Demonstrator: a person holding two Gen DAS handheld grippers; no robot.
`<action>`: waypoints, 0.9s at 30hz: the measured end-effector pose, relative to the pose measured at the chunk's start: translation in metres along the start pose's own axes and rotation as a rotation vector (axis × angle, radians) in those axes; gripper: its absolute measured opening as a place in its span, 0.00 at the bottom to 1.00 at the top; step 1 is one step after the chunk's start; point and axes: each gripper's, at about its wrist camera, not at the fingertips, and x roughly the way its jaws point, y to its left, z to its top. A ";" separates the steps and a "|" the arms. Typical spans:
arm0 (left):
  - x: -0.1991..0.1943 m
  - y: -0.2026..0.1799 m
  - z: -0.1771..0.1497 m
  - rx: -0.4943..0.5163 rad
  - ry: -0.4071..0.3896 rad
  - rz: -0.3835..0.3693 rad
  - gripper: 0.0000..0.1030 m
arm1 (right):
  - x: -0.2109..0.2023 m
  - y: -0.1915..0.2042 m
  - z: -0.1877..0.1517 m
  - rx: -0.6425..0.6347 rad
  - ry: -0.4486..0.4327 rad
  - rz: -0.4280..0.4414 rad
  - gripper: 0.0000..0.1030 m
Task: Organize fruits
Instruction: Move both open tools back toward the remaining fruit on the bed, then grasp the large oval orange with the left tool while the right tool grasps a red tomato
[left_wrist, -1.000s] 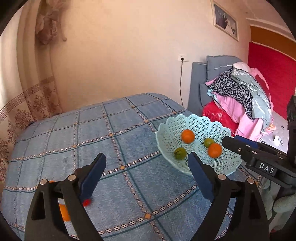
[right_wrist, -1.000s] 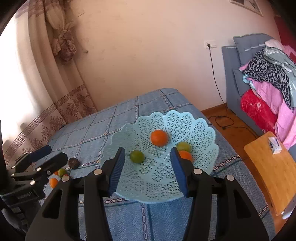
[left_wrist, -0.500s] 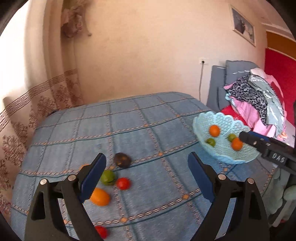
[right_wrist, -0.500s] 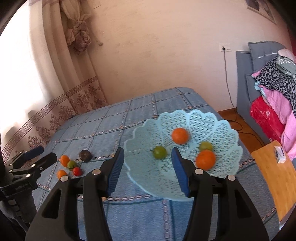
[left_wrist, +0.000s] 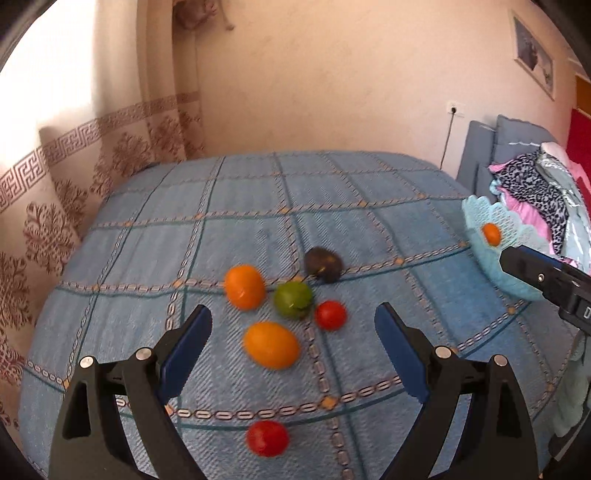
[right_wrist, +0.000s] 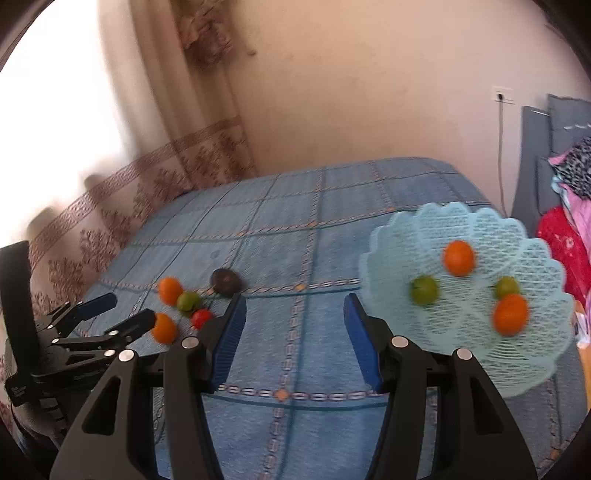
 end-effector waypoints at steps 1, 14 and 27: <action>0.004 0.005 -0.003 -0.009 0.011 0.010 0.87 | 0.005 0.007 0.000 -0.013 0.013 0.009 0.55; 0.047 0.041 -0.013 -0.101 0.167 0.032 0.87 | 0.053 0.041 -0.005 -0.069 0.131 0.059 0.55; 0.064 0.033 -0.013 -0.088 0.211 -0.041 0.59 | 0.068 0.048 -0.013 -0.082 0.172 0.067 0.55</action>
